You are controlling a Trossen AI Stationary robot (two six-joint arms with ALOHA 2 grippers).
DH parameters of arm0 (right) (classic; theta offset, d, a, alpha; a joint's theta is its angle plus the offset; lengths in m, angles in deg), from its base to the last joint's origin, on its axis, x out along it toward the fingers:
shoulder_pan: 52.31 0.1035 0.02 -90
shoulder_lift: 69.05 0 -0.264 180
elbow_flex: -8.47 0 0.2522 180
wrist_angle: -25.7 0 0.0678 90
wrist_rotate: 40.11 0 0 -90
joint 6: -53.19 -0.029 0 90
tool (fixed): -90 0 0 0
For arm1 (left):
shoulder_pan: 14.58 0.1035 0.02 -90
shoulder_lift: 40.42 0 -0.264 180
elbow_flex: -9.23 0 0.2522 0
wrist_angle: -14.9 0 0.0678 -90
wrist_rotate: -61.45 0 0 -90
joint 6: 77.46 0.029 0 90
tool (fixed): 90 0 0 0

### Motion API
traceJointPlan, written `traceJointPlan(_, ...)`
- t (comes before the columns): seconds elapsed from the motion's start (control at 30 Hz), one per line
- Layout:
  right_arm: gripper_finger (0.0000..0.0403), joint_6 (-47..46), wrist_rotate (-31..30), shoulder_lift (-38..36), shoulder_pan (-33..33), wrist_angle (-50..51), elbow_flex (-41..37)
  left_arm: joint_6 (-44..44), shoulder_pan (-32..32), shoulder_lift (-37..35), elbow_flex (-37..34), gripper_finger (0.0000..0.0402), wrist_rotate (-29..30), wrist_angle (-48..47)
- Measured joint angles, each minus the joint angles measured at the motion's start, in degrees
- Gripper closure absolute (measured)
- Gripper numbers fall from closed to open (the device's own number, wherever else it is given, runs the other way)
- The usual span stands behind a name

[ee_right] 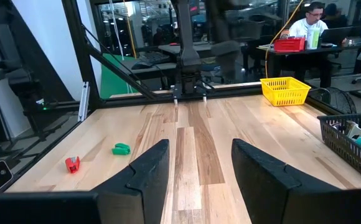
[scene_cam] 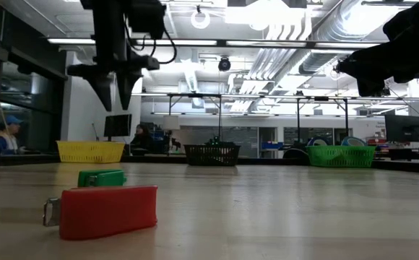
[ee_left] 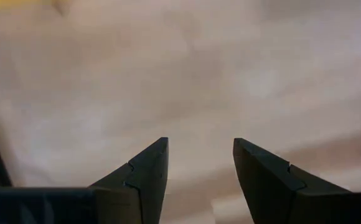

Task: Pick and place Stapler, Stapler remover, tape
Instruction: Put the green stapler into the yellow bin

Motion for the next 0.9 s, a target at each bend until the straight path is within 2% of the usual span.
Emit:
traceJointPlan(0.2,0.0237,0.0,0.0,0.0,0.0,0.0,0.0,-14.3,-13.8,0.0,0.0,0.0224,0.0,0.0)
traceJointPlan(0.33,0.0237,0.0,0.0,0.0,0.0,0.0,0.0,-23.6,-22.3,1.1,0.0,0.0224,2.6,1.6)
traceJointPlan(0.47,0.0237,0.0,0.0,0.0,0.0,0.0,0.0,-28.9,-29.0,3.0,0.0,0.0224,2.9,5.7)
traceJointPlan(0.77,0.0237,0.0,0.0,0.9,0.0,-0.1,0.0,-35.3,-36.2,12.6,0.0,0.0224,-0.3,20.6)
traceJointPlan(0.9,0.0237,0.0,-0.1,1.3,0.0,-0.1,0.0,-37.5,-37.2,18.0,1.8,0.0224,-3.6,22.1)
